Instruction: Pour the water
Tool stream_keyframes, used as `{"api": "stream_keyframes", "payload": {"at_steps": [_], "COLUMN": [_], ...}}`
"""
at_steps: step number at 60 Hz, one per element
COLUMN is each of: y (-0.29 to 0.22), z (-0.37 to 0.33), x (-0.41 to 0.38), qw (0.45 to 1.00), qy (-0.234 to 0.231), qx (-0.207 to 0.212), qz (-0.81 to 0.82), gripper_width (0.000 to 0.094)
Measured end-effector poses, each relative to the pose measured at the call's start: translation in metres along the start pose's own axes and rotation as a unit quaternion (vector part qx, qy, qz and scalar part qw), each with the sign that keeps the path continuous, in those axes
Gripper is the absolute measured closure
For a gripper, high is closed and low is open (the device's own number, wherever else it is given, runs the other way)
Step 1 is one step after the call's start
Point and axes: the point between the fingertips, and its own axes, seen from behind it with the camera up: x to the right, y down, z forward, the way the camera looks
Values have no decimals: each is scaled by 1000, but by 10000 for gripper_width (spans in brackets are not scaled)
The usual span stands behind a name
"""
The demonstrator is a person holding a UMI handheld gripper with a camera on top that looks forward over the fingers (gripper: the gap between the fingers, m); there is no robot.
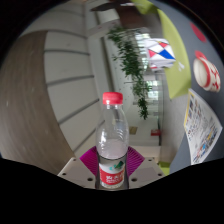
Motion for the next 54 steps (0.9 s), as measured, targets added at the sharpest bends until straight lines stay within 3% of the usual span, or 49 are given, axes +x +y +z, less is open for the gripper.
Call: {"api": "stream_keyframes", "payload": {"at_steps": [7,18,35,41,47,54], "y": [-52,-95,-94,-92,-104,-144], "z": [11,8,10,10,5,7], "x": [60,146,162,139,101,36], "qw": [991,969,972,988,993,943], "qy": [11,41,67,81,98,114], "qx": [40,84,51,29,7,17], "qz": [125,229,218,130,-60,-313], "gripper_width": [615,615,617,617,612,614]}}
